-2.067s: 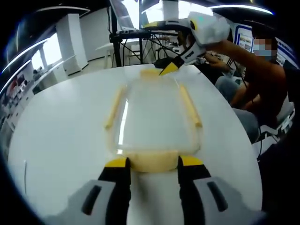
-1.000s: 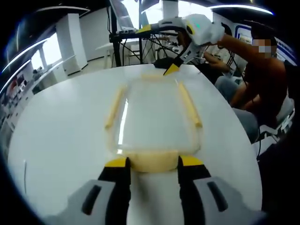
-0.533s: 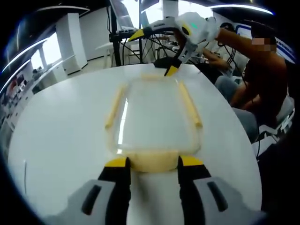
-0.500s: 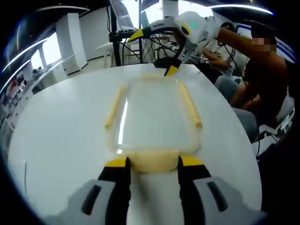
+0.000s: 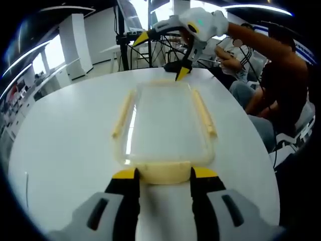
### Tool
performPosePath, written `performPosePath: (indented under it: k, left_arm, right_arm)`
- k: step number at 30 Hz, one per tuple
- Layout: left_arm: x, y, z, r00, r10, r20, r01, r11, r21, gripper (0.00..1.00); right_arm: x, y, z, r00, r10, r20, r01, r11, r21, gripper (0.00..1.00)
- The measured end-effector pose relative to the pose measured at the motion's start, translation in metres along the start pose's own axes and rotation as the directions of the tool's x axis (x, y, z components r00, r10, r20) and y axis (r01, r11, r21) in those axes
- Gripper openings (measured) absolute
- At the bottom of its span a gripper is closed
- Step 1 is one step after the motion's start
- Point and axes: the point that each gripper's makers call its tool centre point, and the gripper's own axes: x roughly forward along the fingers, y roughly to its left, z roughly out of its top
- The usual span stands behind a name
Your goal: Snap each plastic latch of the storage box into its locked position after aligning the lid with the box until every specified latch is closed and the lid sits flush.
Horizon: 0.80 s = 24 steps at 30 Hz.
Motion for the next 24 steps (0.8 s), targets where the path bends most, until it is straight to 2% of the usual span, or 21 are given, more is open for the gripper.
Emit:
performPosePath:
  k: [10,19,24]
  left_arm:
    - [0.000,0.000,0.000,1.000,0.000,-0.001,0.000,1.000,-0.001,0.38]
    - [0.000,0.001,0.000,1.000,0.000,-0.001,0.000,1.000,-0.003,0.38]
    - [0.000,0.002,0.000,1.000,-0.002,0.004,0.002,1.000,-0.002,0.38]
  right_arm:
    - [0.000,0.002,-0.002,0.998,0.061,0.008,-0.061,0.998,-0.008,0.87]
    - [0.006,0.009,-0.003,0.991,0.129,0.023,-0.129,0.992,-0.004,0.82]
    - [0.009,0.013,-0.006,0.985,0.170,0.022,-0.170,0.985,0.000,0.76]
